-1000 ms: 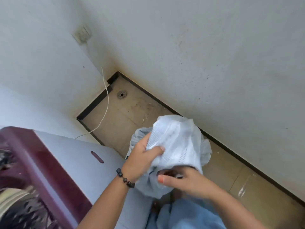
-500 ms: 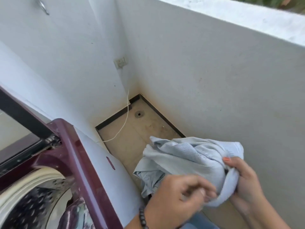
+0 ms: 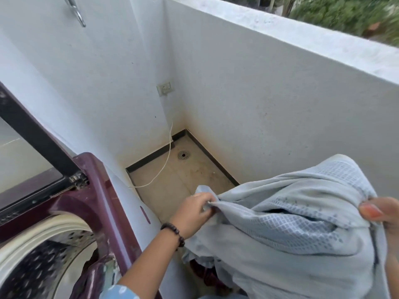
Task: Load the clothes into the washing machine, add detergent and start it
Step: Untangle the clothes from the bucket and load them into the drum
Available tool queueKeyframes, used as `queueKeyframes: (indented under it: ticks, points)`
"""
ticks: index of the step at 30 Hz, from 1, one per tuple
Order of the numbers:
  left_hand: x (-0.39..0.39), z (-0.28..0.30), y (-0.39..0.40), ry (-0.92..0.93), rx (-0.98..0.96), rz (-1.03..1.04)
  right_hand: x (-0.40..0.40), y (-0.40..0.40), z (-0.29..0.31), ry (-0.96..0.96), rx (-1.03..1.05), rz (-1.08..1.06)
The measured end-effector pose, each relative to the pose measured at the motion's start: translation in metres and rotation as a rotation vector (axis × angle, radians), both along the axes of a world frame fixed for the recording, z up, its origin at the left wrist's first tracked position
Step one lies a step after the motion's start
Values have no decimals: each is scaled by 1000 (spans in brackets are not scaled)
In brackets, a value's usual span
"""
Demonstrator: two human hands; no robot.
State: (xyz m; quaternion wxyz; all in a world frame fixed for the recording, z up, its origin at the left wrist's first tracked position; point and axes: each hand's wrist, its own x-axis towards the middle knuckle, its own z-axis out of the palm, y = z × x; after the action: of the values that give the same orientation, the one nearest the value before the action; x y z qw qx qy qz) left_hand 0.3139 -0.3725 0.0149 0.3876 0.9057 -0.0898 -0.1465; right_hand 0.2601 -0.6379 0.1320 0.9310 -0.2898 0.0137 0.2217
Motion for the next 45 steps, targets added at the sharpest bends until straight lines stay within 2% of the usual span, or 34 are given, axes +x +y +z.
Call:
queueKeyframes:
  ticks: [3, 4, 5, 6, 7, 8, 9, 10, 11, 12, 15, 17, 19, 23, 24, 26, 29, 31, 33, 37, 40, 43, 45]
  points:
    - [8, 18, 12, -60, -100, 122, 13, -3, 4, -3, 23, 40]
    - [10, 29, 15, -95, -142, 150, 18, -1, -1, 5, -108, 82]
    - [13, 41, 18, -119, -201, 165, 26, -6, -8, 68, -379, 67]
    - [16, 55, 20, -139, -259, 160, 29, -9, -14, 70, -811, 19]
    - [17, 70, 20, -159, -301, 136, 31, -9, -15, 37, -1204, 109]
    - [19, 83, 19, -172, -328, 98, 35, -8, -17, -41, -1525, 294]
    - [19, 97, 17, -173, -351, 57, 39, -8, -17, -155, -1741, 467]
    - [18, 109, 13, -171, -368, 18, 42, -7, -17, -269, -1855, 542]
    - [17, 119, 7, -176, -372, -21, 45, -5, -15, -353, -1863, 512]
    - [15, 128, 1, -197, -360, -59, 45, 0, -11, -428, -1773, 421]
    - [5, 143, -23, -308, -274, -155, 45, 30, -1, -626, -1356, 273]
    - [-1, 146, -32, -308, -280, -178, 43, 53, -5, -711, -1190, 277]
    - [-3, 144, -31, -242, -352, -162, 42, 69, -7, -704, -1130, 233]
    - [-1, 126, -4, 83, -601, -173, 38, 64, 9, -718, -1009, 170]
    - [-1, 119, 1, 144, -577, -212, 37, 62, 15, -729, -966, 161]
    - [-5, 99, 2, 222, -384, -291, 36, 59, 27, -746, -864, 150]
    - [-4, 49, 1, 171, 54, -297, 36, 58, 42, -771, -738, 159]
    - [1, 10, 10, 148, 252, -263, 35, 57, 51, -786, -639, 163]
    - [6, -10, 21, 154, 277, -178, 33, 53, 56, -781, -534, 135]
    - [12, -2, 33, 146, 56, -24, 29, 42, 54, -658, -473, 8]
    - [12, 22, 22, 288, -85, -229, 29, 42, 49, -626, -484, 7]
    - [3, 27, -7, 335, 89, -473, 27, 48, 51, -682, -445, 111]
    - [-4, 20, -20, 342, 242, -501, 26, 49, 55, -704, -404, 154]
